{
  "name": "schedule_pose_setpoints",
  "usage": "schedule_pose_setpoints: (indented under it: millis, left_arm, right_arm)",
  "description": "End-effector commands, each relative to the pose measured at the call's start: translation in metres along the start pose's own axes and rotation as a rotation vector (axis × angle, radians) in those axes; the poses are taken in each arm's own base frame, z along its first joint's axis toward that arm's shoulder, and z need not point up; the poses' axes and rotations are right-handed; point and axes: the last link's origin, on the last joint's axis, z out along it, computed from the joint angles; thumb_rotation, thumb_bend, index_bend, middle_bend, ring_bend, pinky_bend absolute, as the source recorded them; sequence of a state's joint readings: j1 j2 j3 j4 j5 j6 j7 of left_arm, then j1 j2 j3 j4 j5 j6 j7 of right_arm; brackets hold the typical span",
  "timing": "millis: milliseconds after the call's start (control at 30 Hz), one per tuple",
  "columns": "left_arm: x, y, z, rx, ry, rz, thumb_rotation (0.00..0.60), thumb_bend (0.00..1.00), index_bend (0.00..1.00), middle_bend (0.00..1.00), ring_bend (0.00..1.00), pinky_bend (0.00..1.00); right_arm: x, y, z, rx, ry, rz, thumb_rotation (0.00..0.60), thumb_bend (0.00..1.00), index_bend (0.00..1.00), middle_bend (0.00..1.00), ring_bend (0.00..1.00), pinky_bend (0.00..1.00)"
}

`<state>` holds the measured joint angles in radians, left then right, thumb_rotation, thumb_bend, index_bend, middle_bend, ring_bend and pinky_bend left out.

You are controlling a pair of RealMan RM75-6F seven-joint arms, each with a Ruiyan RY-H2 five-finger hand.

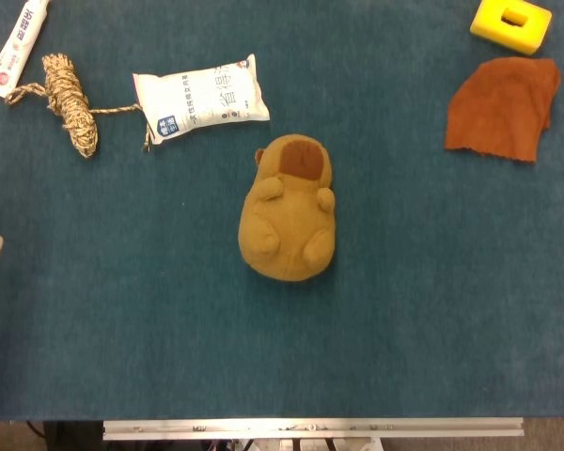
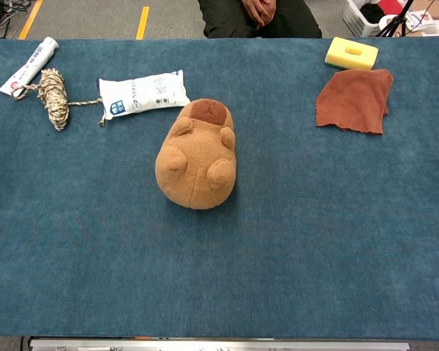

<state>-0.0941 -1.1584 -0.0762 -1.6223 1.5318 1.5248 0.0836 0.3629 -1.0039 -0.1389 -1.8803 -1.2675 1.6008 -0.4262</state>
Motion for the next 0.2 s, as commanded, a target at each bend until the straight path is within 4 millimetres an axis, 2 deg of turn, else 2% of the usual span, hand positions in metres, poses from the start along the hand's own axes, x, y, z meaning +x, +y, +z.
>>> schedule_pose_setpoints:
  millis: [33,200]
  left_arm:
    - [-0.0008,0.0037,0.0014,-0.01,0.001,0.003,0.6,0.17,0.26,0.21,0.09,0.14]
    - [-0.0012,0.0107,0.0024,-0.032,0.0,0.001,0.6,0.17,0.26,0.21,0.09,0.14]
  right_arm:
    - [-0.0039,0.0132,-0.008,-0.029,-0.007,0.001,0.6,0.35,0.24,0.32,0.13,0.14]
    - [-0.0078,0.0166,-0.0117,-0.029,-0.006,0.024,0.6,0.35,0.24,0.31,0.13,0.14]
